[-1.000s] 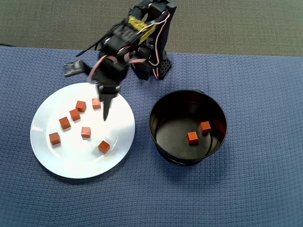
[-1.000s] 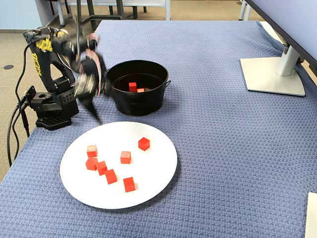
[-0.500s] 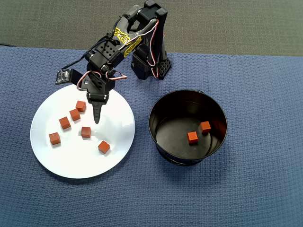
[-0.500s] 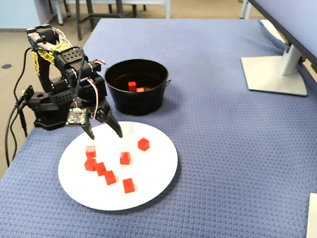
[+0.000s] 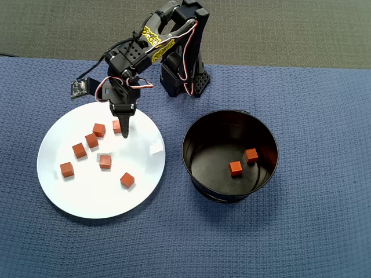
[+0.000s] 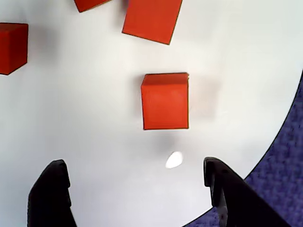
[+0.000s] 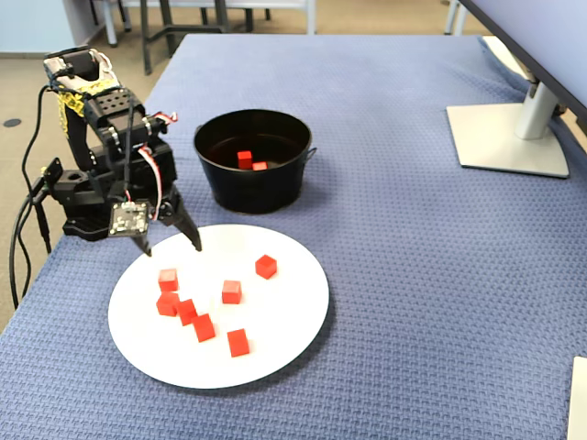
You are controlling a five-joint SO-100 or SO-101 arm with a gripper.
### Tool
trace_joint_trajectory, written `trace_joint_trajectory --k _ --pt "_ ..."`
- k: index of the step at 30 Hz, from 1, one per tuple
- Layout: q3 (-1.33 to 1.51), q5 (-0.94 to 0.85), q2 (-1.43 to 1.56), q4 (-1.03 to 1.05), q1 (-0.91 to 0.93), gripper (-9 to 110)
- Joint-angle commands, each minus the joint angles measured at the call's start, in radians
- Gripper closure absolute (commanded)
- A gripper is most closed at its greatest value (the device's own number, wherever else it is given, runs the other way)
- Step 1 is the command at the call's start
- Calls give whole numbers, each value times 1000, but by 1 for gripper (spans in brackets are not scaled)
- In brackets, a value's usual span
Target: Pick up the red cubes from the white plate and place them in the black recipient
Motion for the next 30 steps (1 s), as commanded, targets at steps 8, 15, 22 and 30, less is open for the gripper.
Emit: trace_joint_trajectory --k 8,15,22,30 --pt "-89 -419 -54 -89 124 72" --pt "-74 -463 -89 -169 103 72" --pt "26 -360 -100 -265 66 74" --pt "86 -247 -101 -318 23 77"
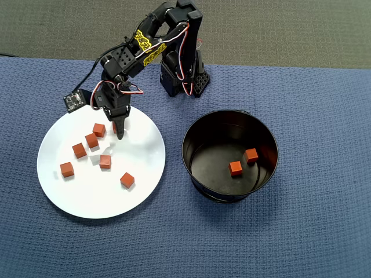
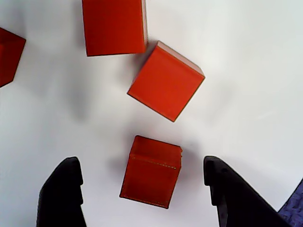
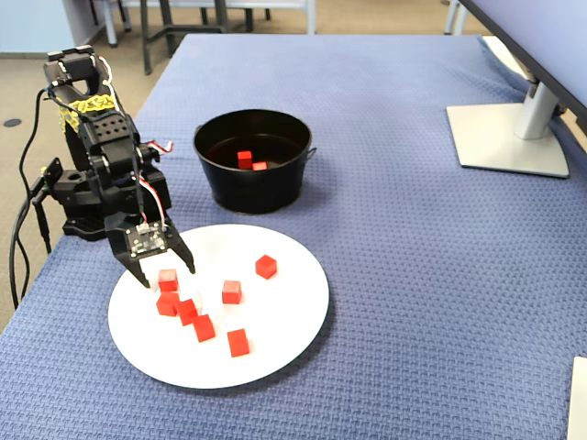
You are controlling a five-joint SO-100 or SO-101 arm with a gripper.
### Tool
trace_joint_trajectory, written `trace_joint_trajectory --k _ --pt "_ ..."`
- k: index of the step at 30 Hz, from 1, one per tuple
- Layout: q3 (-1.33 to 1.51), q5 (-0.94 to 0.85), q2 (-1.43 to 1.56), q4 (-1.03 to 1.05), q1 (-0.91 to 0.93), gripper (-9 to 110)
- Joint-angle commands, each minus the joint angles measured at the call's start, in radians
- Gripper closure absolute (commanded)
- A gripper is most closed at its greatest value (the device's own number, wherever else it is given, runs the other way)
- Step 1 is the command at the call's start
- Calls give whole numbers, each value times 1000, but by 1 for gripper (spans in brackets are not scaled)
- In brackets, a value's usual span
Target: Pick up the red cubes from the white plate and place them in the black recipient
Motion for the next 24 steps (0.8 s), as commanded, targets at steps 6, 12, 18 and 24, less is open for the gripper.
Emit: trace_joint_trajectory --k 6,12,18,24 --pt "18 86 20 -21 -51 78" --pt "51 84 25 -37 -57 79" --pt "46 127 21 -61 -61 100" --pt "-52 216 52 25 -94 102"
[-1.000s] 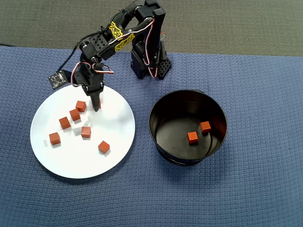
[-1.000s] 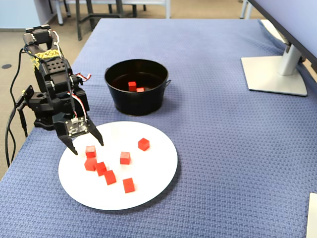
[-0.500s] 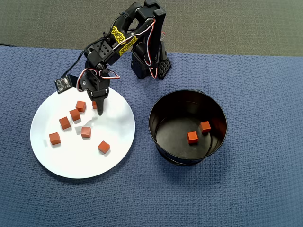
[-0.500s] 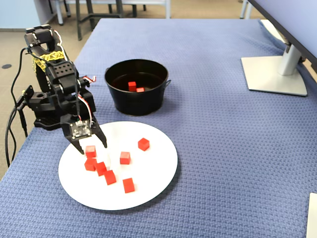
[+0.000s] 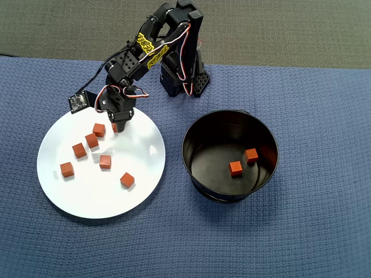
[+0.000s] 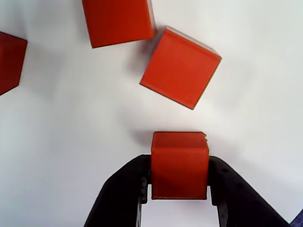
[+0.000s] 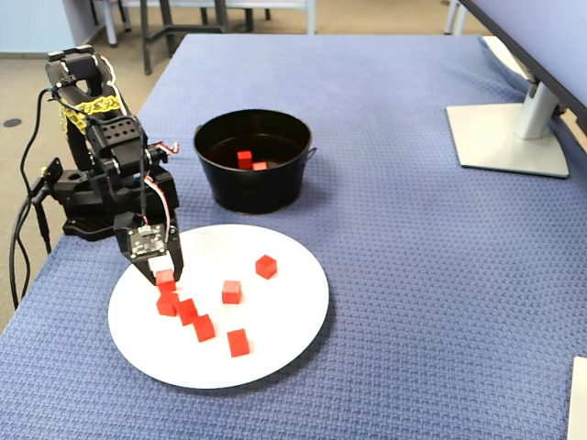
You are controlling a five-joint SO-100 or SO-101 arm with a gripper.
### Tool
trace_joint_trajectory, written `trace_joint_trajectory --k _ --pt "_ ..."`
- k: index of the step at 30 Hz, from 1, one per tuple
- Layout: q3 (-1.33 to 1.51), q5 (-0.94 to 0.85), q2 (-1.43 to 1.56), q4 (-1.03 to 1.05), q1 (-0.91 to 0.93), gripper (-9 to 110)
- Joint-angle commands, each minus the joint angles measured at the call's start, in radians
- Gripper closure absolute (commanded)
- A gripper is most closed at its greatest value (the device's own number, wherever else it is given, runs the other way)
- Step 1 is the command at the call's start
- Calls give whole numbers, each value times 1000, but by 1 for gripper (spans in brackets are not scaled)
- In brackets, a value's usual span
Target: Pick up the red cubes from the white plate and place them in the black recipient
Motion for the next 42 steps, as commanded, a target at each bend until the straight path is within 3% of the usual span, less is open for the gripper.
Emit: trace_joint_trajectory --k 1,4,11,20,28,29,30,31,33,38,42 --pt "-164 94 66 132 -48 102" --pt "-356 173 126 345 -86 102" --pt "-569 437 316 607 -250 102" --pt "-430 983 431 500 -821 102" --pt "-416 1203 420 436 -1266 102" --pt "-426 1206 403 449 -1293 94" --pt "-443 1184 382 472 -1308 73" --pt "-468 1154 365 505 -1304 61" --pt "-502 1085 365 548 -1238 56" --pt "-491 792 422 551 -923 57" --pt "-500 546 393 514 -621 66"
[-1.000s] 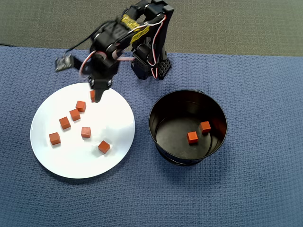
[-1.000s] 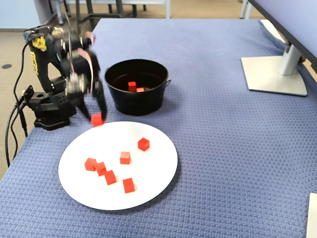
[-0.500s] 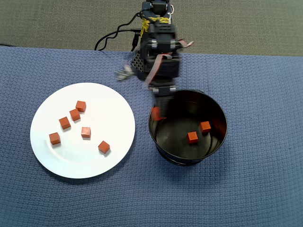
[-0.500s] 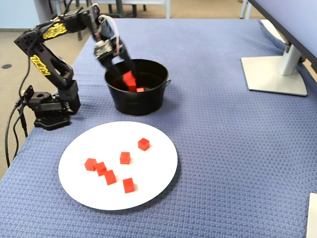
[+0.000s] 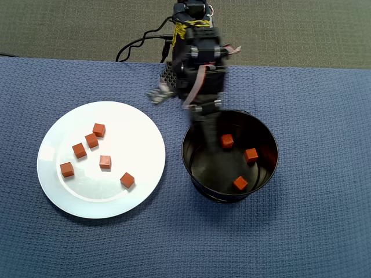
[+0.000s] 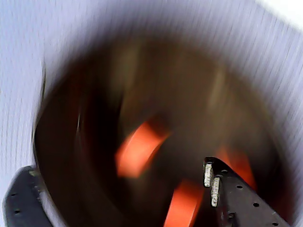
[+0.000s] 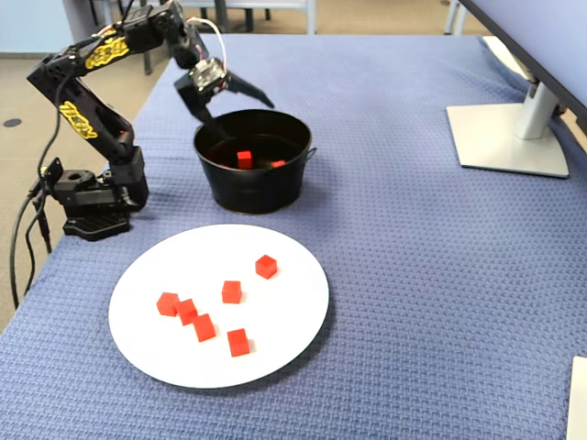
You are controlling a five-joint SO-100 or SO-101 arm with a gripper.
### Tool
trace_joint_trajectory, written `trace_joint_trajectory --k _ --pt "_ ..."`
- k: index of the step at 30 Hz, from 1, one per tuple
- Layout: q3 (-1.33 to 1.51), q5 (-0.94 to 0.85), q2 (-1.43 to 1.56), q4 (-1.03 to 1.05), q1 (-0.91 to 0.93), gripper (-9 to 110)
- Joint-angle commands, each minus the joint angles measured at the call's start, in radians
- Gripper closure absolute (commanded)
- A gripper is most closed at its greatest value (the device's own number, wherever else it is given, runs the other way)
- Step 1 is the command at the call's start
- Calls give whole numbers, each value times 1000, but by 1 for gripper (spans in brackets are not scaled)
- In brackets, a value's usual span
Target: Pick up the red cubes from the white plate and place them in the black recipient
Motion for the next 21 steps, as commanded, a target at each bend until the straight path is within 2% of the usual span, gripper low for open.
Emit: trace_joint_trajectory --k 1,5,10,16,21 --pt "-63 -284 -9 -40 325 70" --pt "6 -548 -84 -158 541 76" --pt "138 -715 -141 -344 726 79" --pt "275 -902 -216 -499 810 74" --pt "298 -933 -245 -520 845 73"
